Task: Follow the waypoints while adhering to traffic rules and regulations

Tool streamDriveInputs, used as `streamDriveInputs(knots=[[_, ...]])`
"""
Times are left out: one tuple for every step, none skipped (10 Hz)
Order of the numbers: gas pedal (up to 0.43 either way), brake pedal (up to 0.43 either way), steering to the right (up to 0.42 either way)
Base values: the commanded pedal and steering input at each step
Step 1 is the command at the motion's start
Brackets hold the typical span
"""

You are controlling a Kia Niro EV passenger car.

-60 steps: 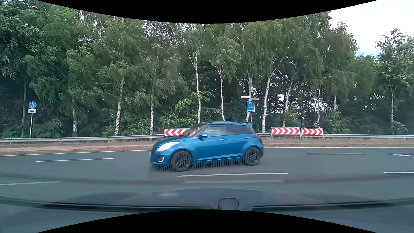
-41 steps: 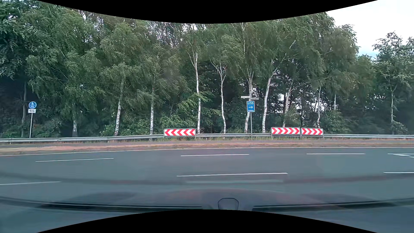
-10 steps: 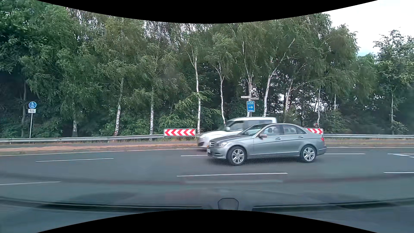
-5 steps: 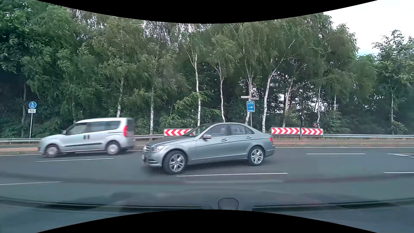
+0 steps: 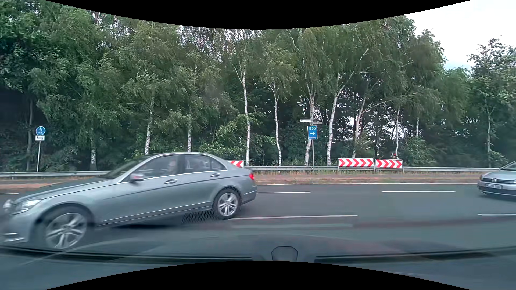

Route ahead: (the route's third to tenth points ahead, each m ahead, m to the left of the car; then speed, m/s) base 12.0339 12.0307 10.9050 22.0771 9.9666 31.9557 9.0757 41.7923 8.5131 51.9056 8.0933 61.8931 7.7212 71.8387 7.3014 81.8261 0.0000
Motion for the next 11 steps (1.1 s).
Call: streamDriveInputs(knots=[[0.0, 0.262, -0.286], [0.0, 0.262, -0.286], [0.0, 0.262, -0.286], [0.0, 0.262, -0.286], [0.0, 0.262, -0.286], [0.0, 0.262, -0.286], [0.0, 0.262, -0.286], [0.0, 0.262, -0.286], [0.0, 0.262, -0.286], [0.0, 0.262, -0.286], [0.0, 0.262, -0.286]])
